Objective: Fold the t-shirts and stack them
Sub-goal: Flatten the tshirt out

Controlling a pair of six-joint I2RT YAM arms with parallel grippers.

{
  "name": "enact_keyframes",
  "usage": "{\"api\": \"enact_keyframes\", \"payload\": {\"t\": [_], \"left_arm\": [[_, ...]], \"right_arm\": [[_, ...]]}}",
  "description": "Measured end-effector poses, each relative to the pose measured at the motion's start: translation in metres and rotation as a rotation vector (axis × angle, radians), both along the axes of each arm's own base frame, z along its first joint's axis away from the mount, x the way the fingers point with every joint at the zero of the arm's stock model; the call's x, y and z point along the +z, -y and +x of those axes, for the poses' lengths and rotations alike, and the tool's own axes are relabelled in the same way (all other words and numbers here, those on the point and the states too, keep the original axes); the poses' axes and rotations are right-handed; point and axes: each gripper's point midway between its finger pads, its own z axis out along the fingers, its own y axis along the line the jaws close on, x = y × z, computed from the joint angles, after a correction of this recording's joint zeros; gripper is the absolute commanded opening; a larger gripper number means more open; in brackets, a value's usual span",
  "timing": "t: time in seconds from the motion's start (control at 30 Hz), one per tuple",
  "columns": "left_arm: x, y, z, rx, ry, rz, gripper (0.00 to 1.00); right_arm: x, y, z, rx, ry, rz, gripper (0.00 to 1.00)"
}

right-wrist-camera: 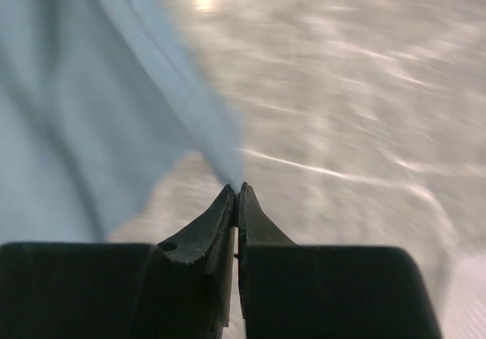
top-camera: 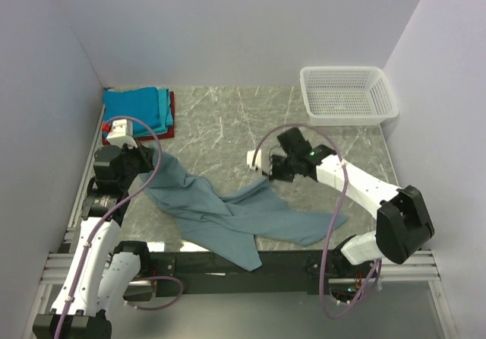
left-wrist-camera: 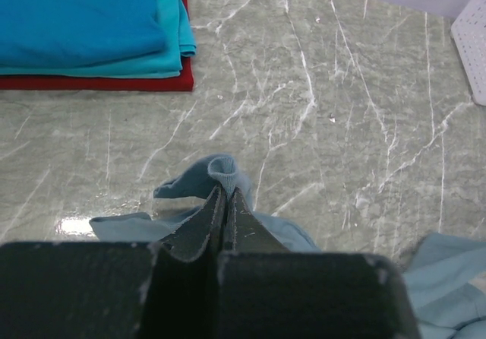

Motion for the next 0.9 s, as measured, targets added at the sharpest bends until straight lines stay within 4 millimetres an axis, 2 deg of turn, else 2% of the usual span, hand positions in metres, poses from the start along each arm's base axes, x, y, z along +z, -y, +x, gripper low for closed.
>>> {"api": "enact_keyframes", "payload": {"t": [0.07,0.13,0.17,0.23,0.27,0.37,0.47,0.53,0.57,0.63,0.7,0.83,0.9], "left_arm": [[0.001,0.0,0.001,0.0,0.001,0.004,0.0],[0.008,-0.002,0.002,0.005,0.01,0.01,0.0],[0.018,-0.002,0.004,0.007,0.024,0.012,0.0],[0.05,-0.004,0.008,0.014,0.084,0.019,0.0],[0.074,-0.005,0.01,0.019,0.135,0.024,0.0],[0.155,-0.008,0.004,0.031,0.311,0.026,0.0],[0.239,-0.011,-0.021,0.048,0.512,0.019,0.0],[0.287,-0.013,-0.048,0.055,0.64,0.012,0.0],[0.305,-0.013,-0.062,0.057,0.691,0.009,0.0],[0.342,-0.015,-0.096,0.059,0.803,0.005,0.01],[0.375,-0.016,-0.131,0.061,0.903,0.001,0.01],[0.433,-0.014,-0.204,0.028,1.103,-0.025,0.01],[0.452,-0.011,-0.232,0.001,1.179,-0.041,0.01]], "right_arm": [[0.026,0.005,0.024,-0.082,0.052,0.027,0.0],[0.066,0.013,0.051,-0.164,0.134,0.067,0.0],[0.092,0.018,0.065,-0.207,0.192,0.089,0.0],[0.149,0.03,0.084,-0.282,0.316,0.137,0.0],[0.182,0.037,0.09,-0.319,0.389,0.164,0.0],[0.28,0.054,0.082,-0.385,0.587,0.272,0.0],[0.385,0.082,0.043,-0.444,0.804,0.419,0.0],[0.436,0.103,0.009,-0.476,0.919,0.506,0.0],[0.462,0.118,-0.015,-0.493,0.984,0.556,0.0],[0.493,0.141,-0.05,-0.525,1.072,0.619,0.0],[0.522,0.172,-0.093,-0.582,1.177,0.676,0.0],[0.563,0.21,-0.165,-0.669,1.351,0.77,0.0],[0.574,0.217,-0.181,-0.69,1.393,0.793,0.0]]}}
